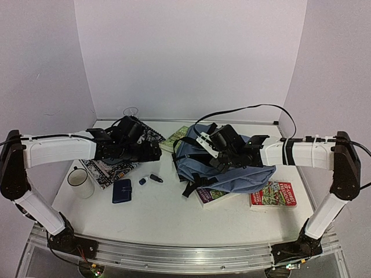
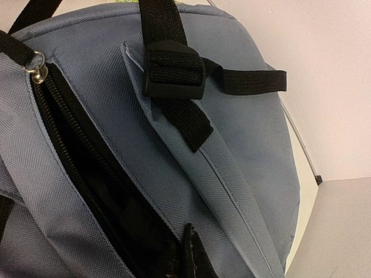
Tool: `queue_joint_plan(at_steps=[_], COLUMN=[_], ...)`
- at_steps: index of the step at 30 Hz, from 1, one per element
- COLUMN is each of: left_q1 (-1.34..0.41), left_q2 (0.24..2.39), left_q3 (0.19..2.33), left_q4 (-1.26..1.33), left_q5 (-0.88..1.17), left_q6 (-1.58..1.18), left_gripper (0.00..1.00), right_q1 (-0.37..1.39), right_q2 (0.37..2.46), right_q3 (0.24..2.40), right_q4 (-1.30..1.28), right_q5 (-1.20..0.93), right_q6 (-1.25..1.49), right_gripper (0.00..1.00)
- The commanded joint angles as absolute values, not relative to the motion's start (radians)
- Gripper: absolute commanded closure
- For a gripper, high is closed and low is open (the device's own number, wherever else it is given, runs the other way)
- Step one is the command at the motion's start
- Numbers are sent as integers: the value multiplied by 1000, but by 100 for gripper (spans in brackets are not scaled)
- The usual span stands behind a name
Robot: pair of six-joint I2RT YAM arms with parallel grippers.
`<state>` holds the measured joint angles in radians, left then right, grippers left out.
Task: Pack the student bag
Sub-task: Pick up the card case from the center of the board.
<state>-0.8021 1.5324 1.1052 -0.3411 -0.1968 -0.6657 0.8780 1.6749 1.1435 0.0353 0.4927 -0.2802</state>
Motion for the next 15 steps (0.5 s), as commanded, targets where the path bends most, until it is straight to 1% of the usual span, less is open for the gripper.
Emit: queue_joint_plan(at_steps=[1, 4, 9, 15], left_q1=[-741, -700, -622, -545], left_q2=[1480, 1461, 1369, 1312], left_q3=[1038, 1003, 884, 761], left_q4=[-536, -616, -629, -613], left_q5=[-250, -238, -167, -96], left_q6=[-789, -835, -876, -862], left_gripper=[1, 1, 1, 10], right_q1=[884, 883, 885, 885], right_q2=[1643, 1640, 1644, 1655], right_q3=[1191, 1189, 1189, 1188], right_q4=[72, 72, 72, 72], right_q5=[493, 482, 455, 440], right_q6=[-245, -236, -223, -218], right_gripper=[100, 100, 100, 100])
